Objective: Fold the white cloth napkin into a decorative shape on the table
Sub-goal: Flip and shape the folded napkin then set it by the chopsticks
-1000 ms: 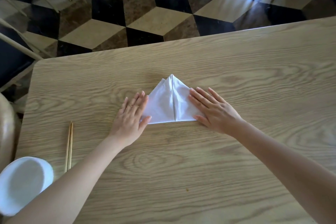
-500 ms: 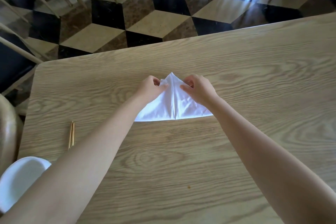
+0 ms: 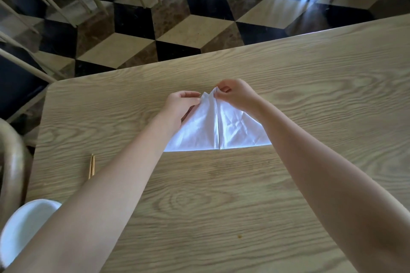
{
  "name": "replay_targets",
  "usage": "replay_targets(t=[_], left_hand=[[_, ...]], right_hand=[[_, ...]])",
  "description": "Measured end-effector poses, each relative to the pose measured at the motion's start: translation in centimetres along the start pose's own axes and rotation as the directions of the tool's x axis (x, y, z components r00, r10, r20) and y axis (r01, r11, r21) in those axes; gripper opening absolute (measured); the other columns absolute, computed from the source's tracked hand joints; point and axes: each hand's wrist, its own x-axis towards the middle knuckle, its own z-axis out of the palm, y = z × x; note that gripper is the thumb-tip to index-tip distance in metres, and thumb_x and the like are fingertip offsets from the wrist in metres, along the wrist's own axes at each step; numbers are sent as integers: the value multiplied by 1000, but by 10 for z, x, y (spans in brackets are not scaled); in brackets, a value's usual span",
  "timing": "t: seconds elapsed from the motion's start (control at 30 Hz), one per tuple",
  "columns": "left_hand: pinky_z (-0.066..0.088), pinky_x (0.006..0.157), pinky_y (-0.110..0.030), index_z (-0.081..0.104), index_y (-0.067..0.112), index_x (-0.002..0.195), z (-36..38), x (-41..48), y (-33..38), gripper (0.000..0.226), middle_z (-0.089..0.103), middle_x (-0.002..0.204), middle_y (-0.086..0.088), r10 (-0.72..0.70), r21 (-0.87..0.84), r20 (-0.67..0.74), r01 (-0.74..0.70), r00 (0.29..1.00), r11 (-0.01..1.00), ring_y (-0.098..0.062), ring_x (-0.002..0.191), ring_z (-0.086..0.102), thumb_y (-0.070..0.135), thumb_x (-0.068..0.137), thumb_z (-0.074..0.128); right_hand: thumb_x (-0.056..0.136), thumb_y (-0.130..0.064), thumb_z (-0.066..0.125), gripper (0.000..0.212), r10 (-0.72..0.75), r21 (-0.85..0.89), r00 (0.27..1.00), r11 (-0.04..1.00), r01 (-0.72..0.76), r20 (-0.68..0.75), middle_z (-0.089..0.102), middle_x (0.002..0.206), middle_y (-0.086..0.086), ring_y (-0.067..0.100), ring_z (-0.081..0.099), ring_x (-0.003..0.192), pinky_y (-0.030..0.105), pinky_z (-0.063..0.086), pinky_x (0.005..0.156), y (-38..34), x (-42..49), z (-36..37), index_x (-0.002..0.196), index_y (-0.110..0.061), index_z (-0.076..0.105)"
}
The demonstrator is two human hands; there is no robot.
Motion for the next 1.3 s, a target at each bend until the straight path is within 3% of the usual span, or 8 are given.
replay_targets(t=[0.1, 0.27, 0.47, 0.6, 0.77, 0.87, 1.03, 1.3], left_hand=[[52, 65, -28, 69, 13, 80, -5, 5, 1, 10, 67, 75, -7, -23, 43, 24, 22, 999, 999, -17, 63, 61, 3, 81, 66], [51, 48, -18, 70, 9, 81, -6, 8, 4, 6, 69, 66, -2, -22, 48, 59, 19, 998, 999, -11, 54, 64, 3, 80, 69], [50, 48, -17, 71, 11, 83, -6, 9, 5, 7, 69, 62, 1, -12, -12, 99, 13, 995, 1000, -11, 53, 62, 8, 84, 64], [53, 60, -22, 71, 12, 93, -12, 11, 3, 21, 71, 76, 1, -11, -43, 224, 21, 975, 999, -12, 65, 65, 30, 88, 61], [49, 94, -37, 62, 15, 110, -19, 10, -2, 36, 69, 96, -1, 131, -14, 311, -134, 941, 991, -18, 93, 64, 2, 77, 70], [47, 96, -38, 58, 14, 116, -20, 6, -3, 42, 69, 94, -1, 180, -57, 325, -171, 928, 984, -18, 94, 64, -2, 78, 68], [47, 90, -27, 56, 13, 117, -19, 4, -8, 41, 67, 99, -3, 227, -65, 323, -217, 919, 974, -14, 95, 62, 0, 80, 67], [46, 93, -26, 58, 11, 116, -16, -1, -11, 39, 65, 99, -3, 254, -61, 319, -248, 913, 967, -13, 94, 61, 4, 79, 68]], right_hand=[[83, -14, 64, 18, -30, 69, 999, 997, 32, -39, 68, 90, 7, 12, 60, 78, 10, 41, 56, 2, 0, -1, 98, -7, 69], [81, -10, 67, 16, -74, 123, 997, 990, 74, -5, 66, 83, 0, 9, 60, 77, 22, 46, 75, 0, 2, -1, 96, -8, 70], [83, -8, 66, 13, -111, 141, 993, 984, 105, 34, 59, 71, -9, -11, 52, 57, 3, 36, 54, -9, 11, 0, 95, -7, 69], [84, -10, 65, 13, -101, 55, 994, 994, 99, 48, 55, 72, -7, -3, 46, 58, 4, 32, 44, -7, 17, 2, 94, -3, 66], [88, -24, 61, 20, -68, 79, 987, 995, 57, 148, 70, 94, 2, 15, 62, 80, 14, 42, 63, -6, 14, 1, 104, -11, 63], [87, -40, 59, 31, -43, 53, 976, 998, 33, 212, 68, 106, -2, 15, 62, 101, 33, 48, 87, -9, 10, -5, 111, -20, 62], [88, -41, 57, 17, -24, -186, 948, 979, 87, 318, 49, 68, -11, 5, 44, 61, 21, 31, 56, -18, 4, -19, 73, -35, 55], [84, -45, 60, 19, 56, -215, 899, 976, 43, 434, 65, 88, -2, 17, 59, 82, 31, 46, 74, -21, 4, -30, 89, -28, 66]])
